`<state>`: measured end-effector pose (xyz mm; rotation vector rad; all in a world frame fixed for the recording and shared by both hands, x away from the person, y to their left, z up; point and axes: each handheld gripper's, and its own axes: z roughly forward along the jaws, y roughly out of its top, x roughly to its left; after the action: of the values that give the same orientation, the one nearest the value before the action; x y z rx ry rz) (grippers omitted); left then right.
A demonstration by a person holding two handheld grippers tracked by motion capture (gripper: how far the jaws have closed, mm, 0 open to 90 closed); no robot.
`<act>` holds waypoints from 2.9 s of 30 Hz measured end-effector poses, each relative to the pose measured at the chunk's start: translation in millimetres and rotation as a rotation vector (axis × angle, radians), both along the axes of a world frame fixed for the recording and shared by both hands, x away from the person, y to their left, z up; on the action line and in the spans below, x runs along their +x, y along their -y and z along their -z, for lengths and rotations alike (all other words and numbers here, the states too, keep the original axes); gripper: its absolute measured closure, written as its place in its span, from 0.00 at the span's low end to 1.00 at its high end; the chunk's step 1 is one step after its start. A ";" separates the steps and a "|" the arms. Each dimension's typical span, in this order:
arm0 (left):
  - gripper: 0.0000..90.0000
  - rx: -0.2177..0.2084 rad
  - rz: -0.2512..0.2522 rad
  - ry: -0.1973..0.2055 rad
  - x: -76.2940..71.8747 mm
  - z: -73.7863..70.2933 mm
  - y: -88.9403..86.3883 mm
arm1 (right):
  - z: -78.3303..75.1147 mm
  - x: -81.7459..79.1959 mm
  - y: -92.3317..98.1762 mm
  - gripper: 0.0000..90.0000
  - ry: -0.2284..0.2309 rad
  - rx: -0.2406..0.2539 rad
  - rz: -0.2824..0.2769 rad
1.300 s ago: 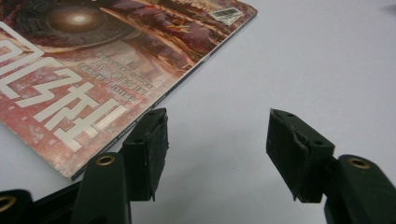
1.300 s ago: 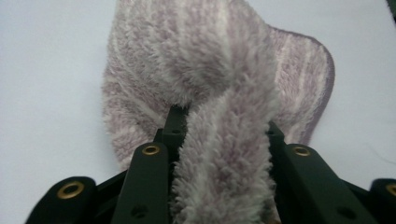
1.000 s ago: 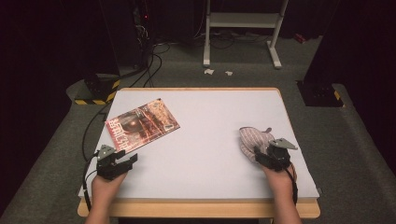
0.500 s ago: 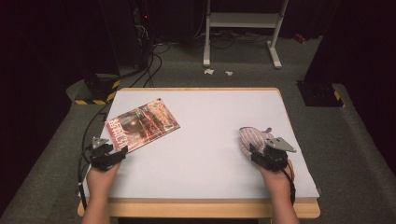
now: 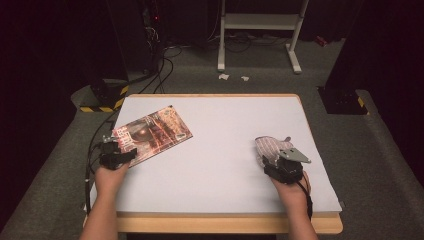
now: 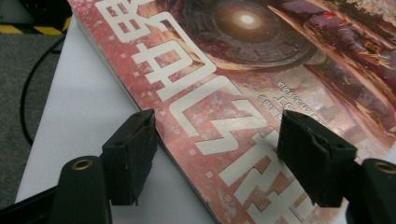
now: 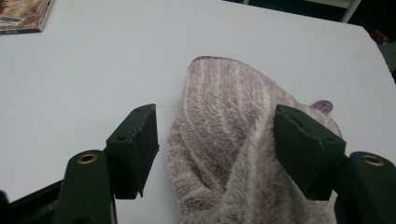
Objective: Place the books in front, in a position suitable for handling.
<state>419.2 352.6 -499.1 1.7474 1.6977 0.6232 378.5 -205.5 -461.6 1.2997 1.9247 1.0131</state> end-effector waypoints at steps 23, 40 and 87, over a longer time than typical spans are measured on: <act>0.35 0.055 0.120 0.045 11.9 1.7 60.4 | -9.3 31.2 -84.4 0.36 0.011 0.079 -0.259; 0.37 0.023 0.157 0.020 -17.0 1.7 74.3 | 35.1 145.8 -194.3 0.35 -0.151 0.044 -0.344; 0.38 -0.008 0.301 0.020 -62.1 1.2 90.5 | 40.9 48.3 -144.5 0.40 -0.238 0.052 -0.325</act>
<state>357.1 262.1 -500.3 1.9334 1.3830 0.4951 426.8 -60.9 -502.5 1.2044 2.3620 1.1105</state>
